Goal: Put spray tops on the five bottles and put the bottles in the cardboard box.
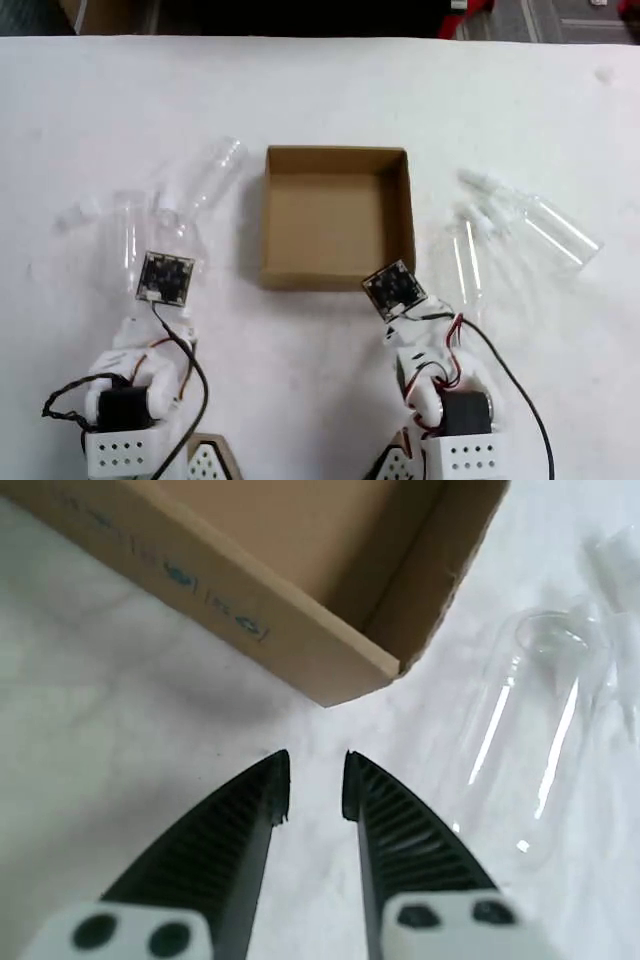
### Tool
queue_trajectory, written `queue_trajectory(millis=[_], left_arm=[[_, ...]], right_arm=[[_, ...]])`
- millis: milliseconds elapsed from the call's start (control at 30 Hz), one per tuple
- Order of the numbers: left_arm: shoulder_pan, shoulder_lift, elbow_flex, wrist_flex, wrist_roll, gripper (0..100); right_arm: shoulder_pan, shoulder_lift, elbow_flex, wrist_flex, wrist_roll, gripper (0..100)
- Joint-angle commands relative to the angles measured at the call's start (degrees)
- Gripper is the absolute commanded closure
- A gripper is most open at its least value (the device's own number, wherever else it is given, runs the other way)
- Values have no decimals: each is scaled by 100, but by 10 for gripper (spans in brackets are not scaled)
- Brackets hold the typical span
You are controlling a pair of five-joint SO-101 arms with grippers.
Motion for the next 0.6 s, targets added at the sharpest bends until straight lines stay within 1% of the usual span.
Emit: queue_trajectory(millis=[0,133,567], left_arm=[[40,-57,-26,35,70,977],[40,-57,-26,176,70,977],[40,-57,-26,185,70,977]], right_arm=[[-22,-4,53,4,-18,923],[-22,-4,53,4,-18,924],[-22,-13,53,4,-18,925]])
